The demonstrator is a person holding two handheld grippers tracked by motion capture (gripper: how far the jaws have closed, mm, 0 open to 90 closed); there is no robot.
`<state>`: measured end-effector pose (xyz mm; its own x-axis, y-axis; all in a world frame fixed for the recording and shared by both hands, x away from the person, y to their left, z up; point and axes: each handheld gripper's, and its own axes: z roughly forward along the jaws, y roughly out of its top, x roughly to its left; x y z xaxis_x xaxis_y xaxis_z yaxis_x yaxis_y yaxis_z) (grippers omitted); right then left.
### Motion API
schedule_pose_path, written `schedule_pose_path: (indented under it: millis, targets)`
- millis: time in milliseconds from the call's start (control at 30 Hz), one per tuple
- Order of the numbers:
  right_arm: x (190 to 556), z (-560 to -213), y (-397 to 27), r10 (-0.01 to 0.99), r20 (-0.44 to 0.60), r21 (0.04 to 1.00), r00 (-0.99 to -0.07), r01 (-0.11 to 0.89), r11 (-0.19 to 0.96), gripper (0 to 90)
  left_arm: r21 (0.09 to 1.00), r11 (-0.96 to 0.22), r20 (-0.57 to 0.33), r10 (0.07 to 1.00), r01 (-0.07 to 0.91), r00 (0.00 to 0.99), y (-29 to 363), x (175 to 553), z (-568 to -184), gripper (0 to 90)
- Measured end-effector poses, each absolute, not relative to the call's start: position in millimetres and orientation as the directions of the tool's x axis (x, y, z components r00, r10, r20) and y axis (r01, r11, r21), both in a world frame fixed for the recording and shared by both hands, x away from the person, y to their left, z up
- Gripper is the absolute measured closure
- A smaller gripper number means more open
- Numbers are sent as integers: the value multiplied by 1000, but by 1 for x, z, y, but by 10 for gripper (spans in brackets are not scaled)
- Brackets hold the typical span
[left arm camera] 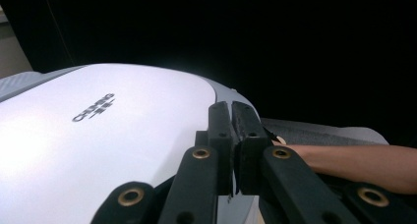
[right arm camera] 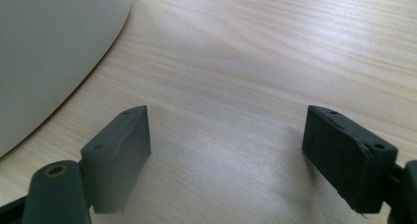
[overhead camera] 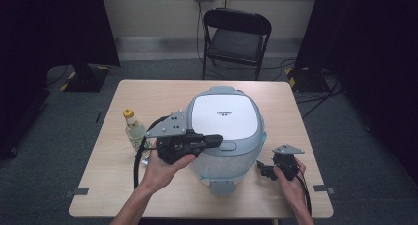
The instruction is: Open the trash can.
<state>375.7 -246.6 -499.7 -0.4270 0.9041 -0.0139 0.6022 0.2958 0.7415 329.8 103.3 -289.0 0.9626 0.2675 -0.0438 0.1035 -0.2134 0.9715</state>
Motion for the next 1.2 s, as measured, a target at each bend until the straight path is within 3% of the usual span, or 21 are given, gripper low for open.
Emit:
schedule_pose_path:
  millis: [267, 567, 733, 1200]
  targets:
    - [376, -500, -247, 904, -14, 742, -427, 602, 296, 173, 963, -247, -48, 237, 108, 970, 88, 329, -290, 872]
    - [376, -500, -247, 904, -14, 742, -427, 602, 296, 173, 961, -255, -45, 255, 111, 966, 84, 331, -296, 885]
    - [376, -500, -247, 904, -14, 742, -427, 602, 296, 173, 956, -286, 14, 274, 68, 962, 82, 326, -295, 900]
    - [376, -500, -247, 904, -14, 742, -427, 602, 296, 174, 954, -290, 7, 283, 78, 959, 82, 326, -294, 900]
